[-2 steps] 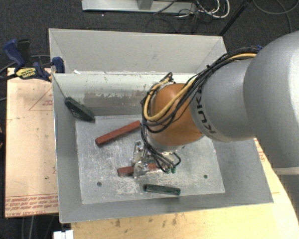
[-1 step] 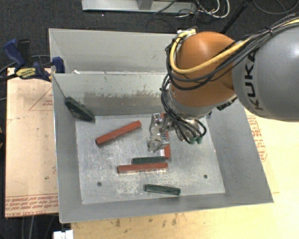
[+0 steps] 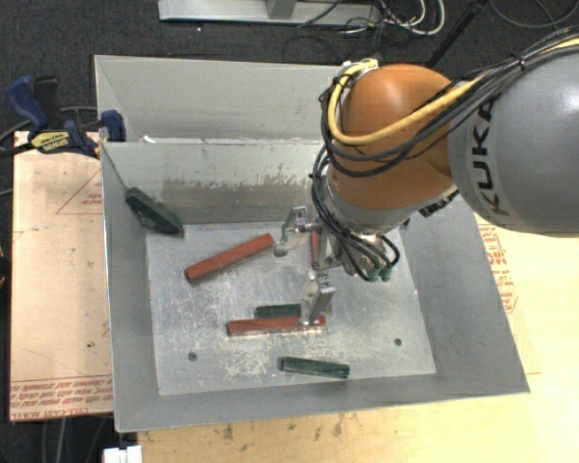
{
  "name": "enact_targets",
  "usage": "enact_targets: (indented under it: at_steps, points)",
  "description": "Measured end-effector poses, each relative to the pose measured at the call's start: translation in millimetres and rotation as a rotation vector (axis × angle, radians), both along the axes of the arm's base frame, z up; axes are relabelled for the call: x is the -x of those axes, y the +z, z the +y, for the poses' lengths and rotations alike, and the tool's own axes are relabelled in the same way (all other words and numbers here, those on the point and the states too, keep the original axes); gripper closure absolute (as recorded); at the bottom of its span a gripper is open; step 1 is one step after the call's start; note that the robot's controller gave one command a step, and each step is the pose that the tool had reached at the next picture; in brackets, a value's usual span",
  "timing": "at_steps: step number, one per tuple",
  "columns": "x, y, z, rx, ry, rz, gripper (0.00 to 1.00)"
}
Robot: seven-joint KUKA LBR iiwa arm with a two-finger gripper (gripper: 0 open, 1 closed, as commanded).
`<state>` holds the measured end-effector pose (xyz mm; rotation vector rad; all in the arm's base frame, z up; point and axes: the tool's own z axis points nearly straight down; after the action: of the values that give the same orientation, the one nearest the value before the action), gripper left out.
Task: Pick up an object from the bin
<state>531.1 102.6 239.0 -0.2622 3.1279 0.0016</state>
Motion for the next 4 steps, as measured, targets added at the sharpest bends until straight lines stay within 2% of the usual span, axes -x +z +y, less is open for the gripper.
enact_targets:
  at_steps: [1, 2, 3, 4]
  points:
    - [0.0, 0, 0, 0.000, 0.000, 0.000, 0.00]
    - [-0.4, -42, -2, -0.001, 0.043, -0.007, 0.00]
    - [-11.1, -89, -26, -0.001, 0.048, 0.001, 0.00]
    - [-1.1, -158, -27, -0.004, 0.055, -0.016, 1.00]
